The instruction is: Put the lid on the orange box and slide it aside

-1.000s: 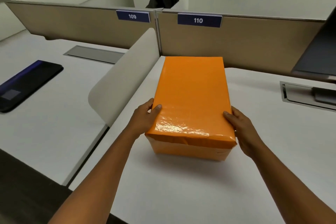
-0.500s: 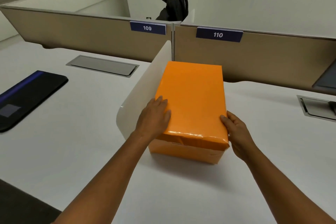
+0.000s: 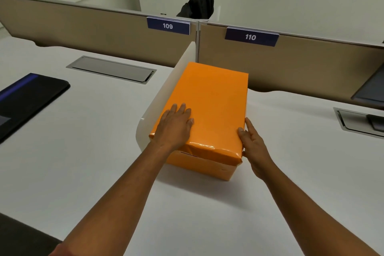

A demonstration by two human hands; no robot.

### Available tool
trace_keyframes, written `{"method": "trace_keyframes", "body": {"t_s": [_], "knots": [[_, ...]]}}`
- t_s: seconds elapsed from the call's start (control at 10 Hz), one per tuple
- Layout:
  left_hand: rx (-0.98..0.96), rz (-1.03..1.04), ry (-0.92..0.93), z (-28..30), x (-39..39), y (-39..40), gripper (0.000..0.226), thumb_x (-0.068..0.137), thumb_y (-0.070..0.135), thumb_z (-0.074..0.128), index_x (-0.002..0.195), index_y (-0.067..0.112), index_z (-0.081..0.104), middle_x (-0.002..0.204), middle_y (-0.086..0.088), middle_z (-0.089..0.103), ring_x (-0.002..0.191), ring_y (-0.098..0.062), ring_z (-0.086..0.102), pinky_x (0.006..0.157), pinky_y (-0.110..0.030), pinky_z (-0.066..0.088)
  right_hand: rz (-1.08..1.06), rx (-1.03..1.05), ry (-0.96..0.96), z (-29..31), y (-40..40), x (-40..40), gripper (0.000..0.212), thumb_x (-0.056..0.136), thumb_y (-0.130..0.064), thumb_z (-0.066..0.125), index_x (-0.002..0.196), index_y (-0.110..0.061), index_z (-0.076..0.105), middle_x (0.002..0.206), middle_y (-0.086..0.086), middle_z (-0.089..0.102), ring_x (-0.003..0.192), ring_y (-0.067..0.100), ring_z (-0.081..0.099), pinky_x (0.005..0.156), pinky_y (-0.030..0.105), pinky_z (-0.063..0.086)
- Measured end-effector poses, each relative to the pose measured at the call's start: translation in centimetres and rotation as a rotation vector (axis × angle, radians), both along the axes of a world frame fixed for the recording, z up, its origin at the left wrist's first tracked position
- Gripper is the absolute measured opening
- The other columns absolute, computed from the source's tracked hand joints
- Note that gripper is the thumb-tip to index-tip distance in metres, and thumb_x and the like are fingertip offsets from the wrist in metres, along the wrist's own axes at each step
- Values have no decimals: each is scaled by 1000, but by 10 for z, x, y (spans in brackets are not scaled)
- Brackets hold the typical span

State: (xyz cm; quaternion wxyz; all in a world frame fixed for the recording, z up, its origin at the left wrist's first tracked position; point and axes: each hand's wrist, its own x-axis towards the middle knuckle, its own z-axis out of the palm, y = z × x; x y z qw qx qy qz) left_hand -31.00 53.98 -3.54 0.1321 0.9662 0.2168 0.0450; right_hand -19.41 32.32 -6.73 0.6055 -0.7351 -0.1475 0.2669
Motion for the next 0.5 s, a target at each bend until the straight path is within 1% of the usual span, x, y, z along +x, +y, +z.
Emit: {"method": "trace_keyframes", "body": {"t_s": [0.1, 0.2, 0.3, 0.4, 0.5], "knots": [[-1, 12, -24, -3, -1, -3, 51, 106, 35, 29, 153, 16, 31, 165, -6, 20, 153, -28, 10, 122, -44, 12, 49, -38, -10, 3, -3, 2, 68, 96, -52, 42, 155, -39, 13, 155, 0, 39, 123, 24, 53, 100, 51, 50], [-31, 23, -28, -2, -2, -3, 51, 105, 35, 30, 153, 16, 31, 164, -5, 20, 153, -28, 11, 122, -44, 12, 75, -57, 2, 9, -5, 4, 67, 97, -51, 43, 155, -39, 11, 157, 1, 37, 132, 29, 49, 104, 53, 47], [-44, 54, -40, -1, -2, -6, 52, 104, 35, 33, 152, 14, 33, 163, -8, 24, 152, -30, 14, 122, -46, 14, 62, -112, 0, 13, -11, 5, 72, 93, -59, 42, 155, -37, 14, 162, 2, 29, 144, 31, 37, 111, 57, 38], [-65, 33, -123, 6, 2, -24, 51, 103, 33, 40, 149, 11, 39, 160, -10, 33, 149, -33, 23, 120, -46, 22, 26, -195, -66, 17, -29, 5, 73, 91, -63, 43, 155, -35, 21, 162, 0, 28, 146, 28, 33, 113, 55, 35], [-107, -58, -205, 21, 16, -53, 51, 103, 31, 44, 148, 10, 41, 158, -10, 36, 149, -30, 27, 120, -43, 25, 2, -285, -181, 21, -56, 6, 67, 96, -56, 45, 155, -31, 25, 161, -2, 30, 146, 23, 34, 112, 44, 34]]}}
